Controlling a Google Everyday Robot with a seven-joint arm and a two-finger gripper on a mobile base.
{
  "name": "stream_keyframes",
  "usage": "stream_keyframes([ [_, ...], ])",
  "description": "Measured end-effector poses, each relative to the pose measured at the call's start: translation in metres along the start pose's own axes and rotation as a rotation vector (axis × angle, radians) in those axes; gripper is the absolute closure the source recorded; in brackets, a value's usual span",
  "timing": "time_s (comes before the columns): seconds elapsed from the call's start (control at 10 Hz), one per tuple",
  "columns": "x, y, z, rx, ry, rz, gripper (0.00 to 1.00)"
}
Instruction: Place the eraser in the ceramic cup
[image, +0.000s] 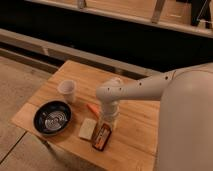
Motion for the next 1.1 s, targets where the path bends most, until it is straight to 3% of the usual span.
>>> stream_keyframes([
  [0.2, -0.007, 0.001, -0.035, -0.022, -0.078, 0.007, 1.0],
  [0.3, -0.009, 0.001, -0.043, -0.031, -0.095, 0.009, 1.0],
  [1.1, -0.008, 0.004, -0.045, -0.035, -0.096, 0.004, 1.0],
])
